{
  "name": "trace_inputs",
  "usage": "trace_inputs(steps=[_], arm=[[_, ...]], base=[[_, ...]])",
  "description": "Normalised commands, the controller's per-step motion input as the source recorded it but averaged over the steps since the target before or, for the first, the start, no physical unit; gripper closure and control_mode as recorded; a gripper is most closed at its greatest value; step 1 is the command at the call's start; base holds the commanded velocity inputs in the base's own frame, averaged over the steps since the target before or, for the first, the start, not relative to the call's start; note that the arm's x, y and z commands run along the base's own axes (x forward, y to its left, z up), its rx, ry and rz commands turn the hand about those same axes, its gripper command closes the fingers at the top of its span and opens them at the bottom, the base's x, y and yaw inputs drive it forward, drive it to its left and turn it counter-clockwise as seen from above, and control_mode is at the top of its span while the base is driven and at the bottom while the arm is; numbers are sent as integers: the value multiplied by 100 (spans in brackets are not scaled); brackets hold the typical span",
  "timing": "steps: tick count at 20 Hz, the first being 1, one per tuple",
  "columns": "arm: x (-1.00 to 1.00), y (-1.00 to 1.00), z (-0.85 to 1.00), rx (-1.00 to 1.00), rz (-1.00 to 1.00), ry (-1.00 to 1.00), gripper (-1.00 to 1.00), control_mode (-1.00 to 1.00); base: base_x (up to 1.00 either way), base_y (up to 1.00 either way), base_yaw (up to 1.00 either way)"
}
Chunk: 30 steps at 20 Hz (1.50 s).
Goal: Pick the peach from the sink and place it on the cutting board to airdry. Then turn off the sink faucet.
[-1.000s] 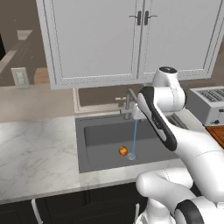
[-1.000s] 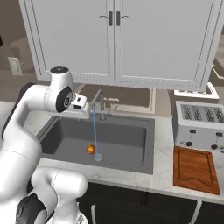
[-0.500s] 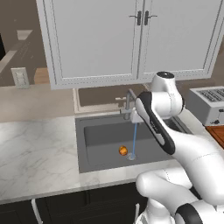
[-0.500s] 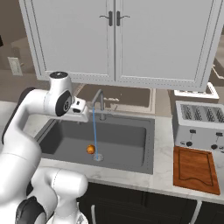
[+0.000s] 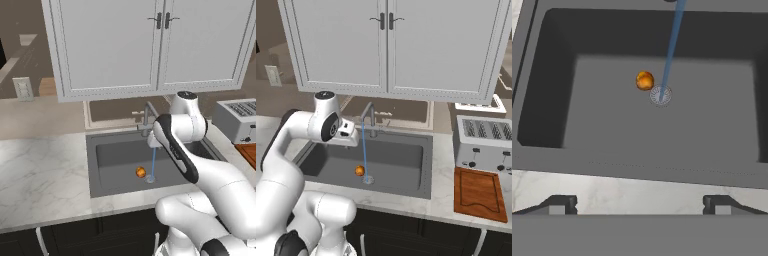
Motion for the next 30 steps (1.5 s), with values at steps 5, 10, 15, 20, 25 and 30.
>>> trace_inputs(steps=[5, 10, 15, 20, 25, 30], arm=[[0, 0, -23, 0, 0, 0, -100, -100], [0, 0, -21, 0, 0, 0, -100, -100], [0, 1, -15, 0, 0, 0, -100, -100], [3, 0, -10, 0, 0, 0, -100, -100], [6, 1, -13, 0, 0, 0, -100, -100], [7, 5, -17, 0, 0, 0, -100, -100]], base=[[0, 0, 0], [0, 0, 0], [0, 0, 0], [0, 0, 0], [0, 0, 0], [0, 0, 0]])
